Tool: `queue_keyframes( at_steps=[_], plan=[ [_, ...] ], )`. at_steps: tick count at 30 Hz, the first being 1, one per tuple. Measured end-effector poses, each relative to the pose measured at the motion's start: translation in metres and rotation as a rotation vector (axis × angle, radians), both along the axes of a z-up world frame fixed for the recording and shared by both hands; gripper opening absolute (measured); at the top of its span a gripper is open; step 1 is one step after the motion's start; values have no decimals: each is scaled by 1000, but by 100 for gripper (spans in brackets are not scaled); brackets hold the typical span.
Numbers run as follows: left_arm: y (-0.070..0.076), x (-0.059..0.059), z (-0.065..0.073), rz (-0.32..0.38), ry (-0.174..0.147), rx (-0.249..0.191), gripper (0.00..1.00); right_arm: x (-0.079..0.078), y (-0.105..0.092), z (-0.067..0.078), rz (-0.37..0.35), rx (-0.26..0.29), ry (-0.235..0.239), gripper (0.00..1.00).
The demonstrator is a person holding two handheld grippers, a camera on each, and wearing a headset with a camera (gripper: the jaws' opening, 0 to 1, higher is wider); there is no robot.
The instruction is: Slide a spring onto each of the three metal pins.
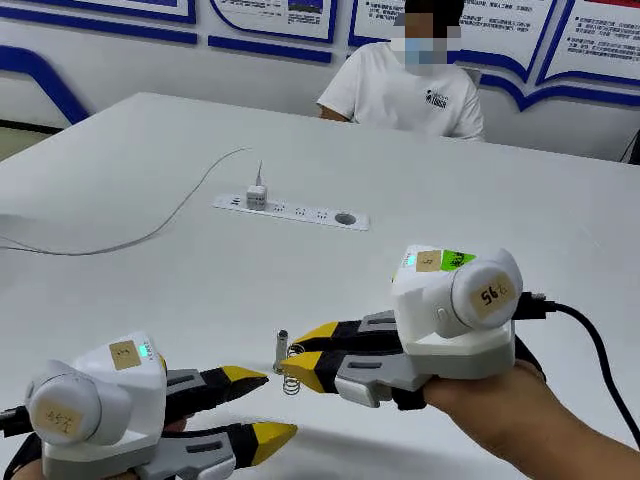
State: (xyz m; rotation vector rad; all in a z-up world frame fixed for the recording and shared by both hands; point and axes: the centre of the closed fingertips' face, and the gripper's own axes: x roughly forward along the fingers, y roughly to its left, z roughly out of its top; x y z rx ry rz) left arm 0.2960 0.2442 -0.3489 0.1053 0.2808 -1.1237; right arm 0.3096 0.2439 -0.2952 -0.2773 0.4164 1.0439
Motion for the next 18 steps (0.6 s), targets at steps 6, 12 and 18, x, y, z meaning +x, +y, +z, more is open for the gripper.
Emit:
queue_keyframes(
  at_steps=[6, 12, 18],
  plan=[
    [5, 2, -2, 15, -4, 13, 43, 10, -3, 5, -20, 3, -13, 12],
    [8, 2, -4, 22, -2, 21, 47, 23, -3, 11, -44, 8, -34, 12],
    [8, 2, -7, 16, -9, 41, 49, 36, -4, 18, -66, 30, -48, 12]
  ],
)
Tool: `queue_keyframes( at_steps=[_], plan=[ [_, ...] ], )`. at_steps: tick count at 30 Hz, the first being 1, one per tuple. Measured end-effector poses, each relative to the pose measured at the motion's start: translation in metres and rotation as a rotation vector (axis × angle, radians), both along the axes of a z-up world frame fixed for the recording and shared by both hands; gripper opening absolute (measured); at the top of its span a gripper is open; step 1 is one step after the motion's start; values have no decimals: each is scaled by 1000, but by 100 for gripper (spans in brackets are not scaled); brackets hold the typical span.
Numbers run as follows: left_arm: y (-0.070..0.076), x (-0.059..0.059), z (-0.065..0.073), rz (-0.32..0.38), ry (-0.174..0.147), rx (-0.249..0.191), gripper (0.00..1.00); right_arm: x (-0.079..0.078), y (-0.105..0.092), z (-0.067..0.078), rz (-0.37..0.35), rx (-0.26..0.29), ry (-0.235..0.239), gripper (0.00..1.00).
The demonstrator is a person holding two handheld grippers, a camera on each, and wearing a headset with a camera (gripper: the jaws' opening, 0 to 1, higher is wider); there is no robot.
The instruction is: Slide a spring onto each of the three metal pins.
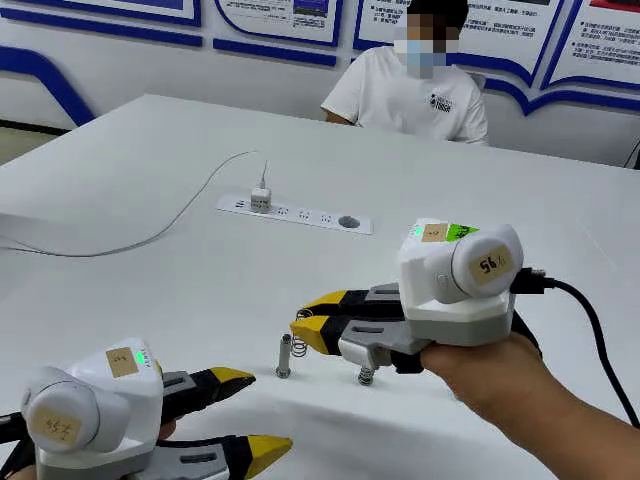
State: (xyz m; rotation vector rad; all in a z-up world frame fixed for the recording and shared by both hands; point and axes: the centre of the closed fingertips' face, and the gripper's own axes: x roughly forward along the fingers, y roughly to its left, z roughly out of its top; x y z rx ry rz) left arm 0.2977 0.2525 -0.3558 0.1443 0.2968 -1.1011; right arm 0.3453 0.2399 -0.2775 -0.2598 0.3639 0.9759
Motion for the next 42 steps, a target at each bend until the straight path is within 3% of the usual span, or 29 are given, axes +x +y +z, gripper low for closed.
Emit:
queue_keyframes(
  at_steps=[13, 19, 27, 42],
  plan=[
    [1, -2, -3, -3, -3, 17, 51, 23, 5, 0, -21, 13, -13, 12],
    [3, -2, -5, 2, 1, 19, 52, 29, 8, -10, -23, -7, -6, 12],
    [6, 0, -6, 10, 3, 18, 53, 34, 8, -23, -30, -19, 19, 12],
    [7, 0, -9, 16, 12, 16, 52, 37, 9, -33, -32, -24, 41, 12]
  ],
)
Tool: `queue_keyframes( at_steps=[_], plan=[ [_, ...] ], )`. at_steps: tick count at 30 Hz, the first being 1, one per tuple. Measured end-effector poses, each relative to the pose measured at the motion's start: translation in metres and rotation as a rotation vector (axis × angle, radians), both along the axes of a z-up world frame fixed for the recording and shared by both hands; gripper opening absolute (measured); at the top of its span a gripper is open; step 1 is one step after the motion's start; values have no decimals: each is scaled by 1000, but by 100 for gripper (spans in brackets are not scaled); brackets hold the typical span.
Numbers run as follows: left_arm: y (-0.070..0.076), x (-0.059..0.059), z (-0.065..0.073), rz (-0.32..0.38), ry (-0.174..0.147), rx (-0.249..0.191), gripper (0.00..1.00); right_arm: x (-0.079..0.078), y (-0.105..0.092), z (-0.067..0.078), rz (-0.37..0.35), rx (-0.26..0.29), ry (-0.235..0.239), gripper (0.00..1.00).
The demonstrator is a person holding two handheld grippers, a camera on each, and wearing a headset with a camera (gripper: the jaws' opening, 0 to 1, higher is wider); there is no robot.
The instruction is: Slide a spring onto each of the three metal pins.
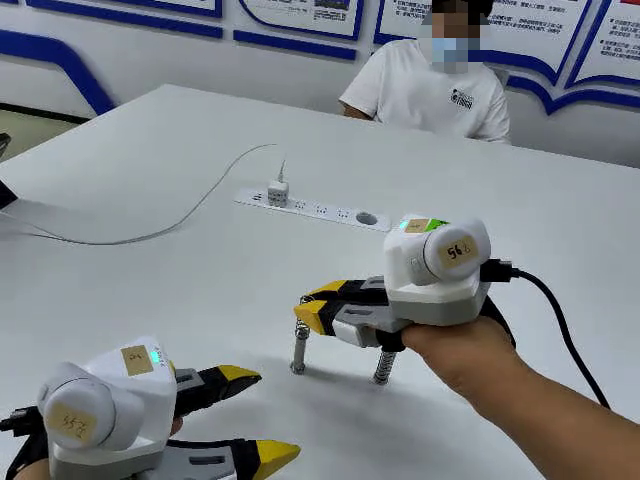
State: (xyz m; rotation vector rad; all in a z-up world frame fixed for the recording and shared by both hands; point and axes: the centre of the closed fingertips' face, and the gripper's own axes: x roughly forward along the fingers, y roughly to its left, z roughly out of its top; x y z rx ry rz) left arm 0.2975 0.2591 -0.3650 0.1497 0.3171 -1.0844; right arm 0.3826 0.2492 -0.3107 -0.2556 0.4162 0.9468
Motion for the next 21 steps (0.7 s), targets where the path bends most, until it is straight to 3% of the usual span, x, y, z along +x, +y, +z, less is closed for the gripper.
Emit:
queue_keyframes(
  at_steps=[21],
  plan=[
    [2, 1, -2, 2, 5, 4, 52, -1, -1, -26, -2, -38, 44, 12]
  ],
)
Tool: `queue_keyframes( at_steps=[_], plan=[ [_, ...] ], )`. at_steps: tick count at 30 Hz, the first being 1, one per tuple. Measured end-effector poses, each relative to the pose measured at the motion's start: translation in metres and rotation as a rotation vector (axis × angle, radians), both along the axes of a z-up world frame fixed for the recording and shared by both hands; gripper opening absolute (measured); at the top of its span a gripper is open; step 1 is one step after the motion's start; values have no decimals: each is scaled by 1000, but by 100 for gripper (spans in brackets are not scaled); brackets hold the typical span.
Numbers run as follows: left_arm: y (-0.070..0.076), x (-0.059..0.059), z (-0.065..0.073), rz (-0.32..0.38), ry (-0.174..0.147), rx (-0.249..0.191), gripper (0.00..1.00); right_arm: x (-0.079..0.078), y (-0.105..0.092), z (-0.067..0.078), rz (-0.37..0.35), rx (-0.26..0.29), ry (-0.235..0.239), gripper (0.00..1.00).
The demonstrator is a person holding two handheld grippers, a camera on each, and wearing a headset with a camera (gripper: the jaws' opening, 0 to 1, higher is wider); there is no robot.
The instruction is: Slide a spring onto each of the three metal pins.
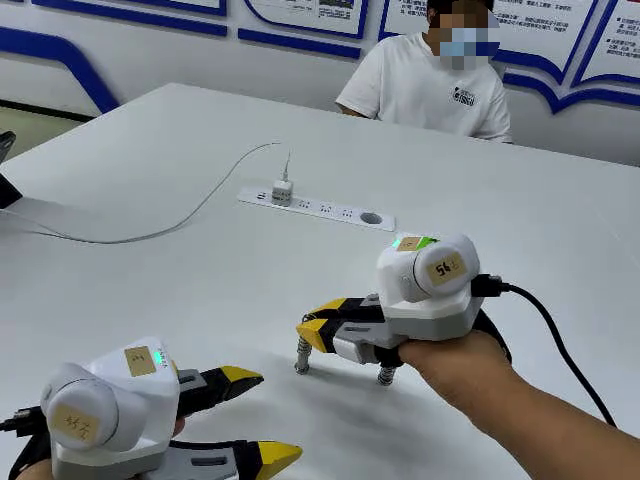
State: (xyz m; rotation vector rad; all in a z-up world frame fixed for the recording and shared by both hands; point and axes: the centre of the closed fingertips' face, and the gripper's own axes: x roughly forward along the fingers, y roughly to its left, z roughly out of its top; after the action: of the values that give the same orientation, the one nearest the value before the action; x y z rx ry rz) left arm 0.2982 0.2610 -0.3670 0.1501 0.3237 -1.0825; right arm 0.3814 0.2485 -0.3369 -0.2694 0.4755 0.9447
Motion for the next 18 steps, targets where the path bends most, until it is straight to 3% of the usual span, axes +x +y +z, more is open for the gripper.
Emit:
queue_keyframes(
  at_steps=[18],
  plan=[
    [0, 0, -1, 1, 6, 0, 52, -1, 2, -20, 1, -45, 24, 12]
  ],
)
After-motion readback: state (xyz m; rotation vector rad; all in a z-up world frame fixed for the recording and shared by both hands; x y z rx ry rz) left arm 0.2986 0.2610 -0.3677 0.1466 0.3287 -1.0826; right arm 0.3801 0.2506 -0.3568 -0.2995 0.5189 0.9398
